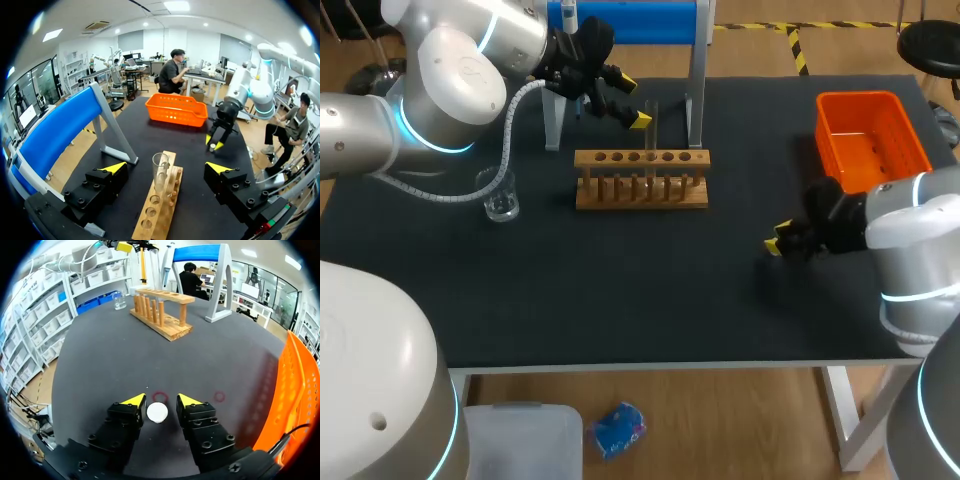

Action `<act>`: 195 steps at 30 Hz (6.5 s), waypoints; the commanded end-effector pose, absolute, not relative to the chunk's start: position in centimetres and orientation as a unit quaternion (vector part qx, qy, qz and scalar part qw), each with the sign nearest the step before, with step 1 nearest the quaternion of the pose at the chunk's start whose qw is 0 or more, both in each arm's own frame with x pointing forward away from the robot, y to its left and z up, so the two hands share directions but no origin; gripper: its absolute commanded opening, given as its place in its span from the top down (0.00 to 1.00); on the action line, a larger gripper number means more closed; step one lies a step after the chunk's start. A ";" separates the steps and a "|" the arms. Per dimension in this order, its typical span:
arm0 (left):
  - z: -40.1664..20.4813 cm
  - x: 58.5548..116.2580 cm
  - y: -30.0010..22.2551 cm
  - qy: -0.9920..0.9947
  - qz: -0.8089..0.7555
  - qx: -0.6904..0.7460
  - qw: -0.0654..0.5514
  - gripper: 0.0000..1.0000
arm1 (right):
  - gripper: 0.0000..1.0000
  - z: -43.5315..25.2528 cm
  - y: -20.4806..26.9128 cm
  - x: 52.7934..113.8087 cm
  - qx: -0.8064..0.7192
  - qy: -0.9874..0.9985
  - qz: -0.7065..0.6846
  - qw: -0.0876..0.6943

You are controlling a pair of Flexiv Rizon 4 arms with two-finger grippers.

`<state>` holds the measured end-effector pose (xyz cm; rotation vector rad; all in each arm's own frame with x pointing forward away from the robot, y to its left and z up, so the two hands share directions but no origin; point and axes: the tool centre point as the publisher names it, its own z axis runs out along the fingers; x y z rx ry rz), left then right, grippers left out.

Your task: Invert the test tube, pick up the pipette, mount the tip to pipette, aspirate from beaker and dispense into the tube, eject the tip, return the pipette, and cap with the stopper.

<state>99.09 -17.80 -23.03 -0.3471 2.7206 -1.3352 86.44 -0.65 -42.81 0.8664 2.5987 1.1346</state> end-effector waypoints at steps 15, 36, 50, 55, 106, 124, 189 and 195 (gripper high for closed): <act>-23.0 99.2 -17.8 0.892 -0.436 -0.113 0.043 0.00 | 0.65 -43.0 -0.8 85.7 0.298 0.874 0.375 0.086; -23.0 99.2 -17.8 0.892 -0.436 -0.113 0.043 0.00 | 0.85 -42.7 -1.1 85.3 0.303 0.872 0.374 0.091; -23.0 99.2 -17.8 0.892 -0.436 -0.113 0.043 0.00 | 1.00 -41.8 -1.2 85.8 0.307 0.868 0.380 0.092; -23.0 99.2 -17.8 0.892 -0.436 -0.113 0.043 0.00 | 1.00 -39.7 -1.4 87.0 0.292 0.871 0.383 0.094; -23.0 99.2 -17.8 0.892 -0.436 -0.113 0.043 0.00 | 1.00 -17.2 14.6 98.5 0.053 0.936 0.346 0.028; -23.0 99.2 -17.8 0.892 -0.436 -0.113 0.043 0.00 | 1.00 -18.3 15.8 99.2 0.040 0.937 0.345 0.022; -23.0 99.2 -17.8 0.892 -0.436 -0.113 0.043 0.00 | 1.00 -22.6 20.3 100.4 0.015 0.937 0.349 -0.025; -23.0 99.2 -17.8 0.892 -0.436 -0.113 0.043 0.00 | 1.00 -22.9 20.3 100.3 0.014 0.939 0.343 -0.020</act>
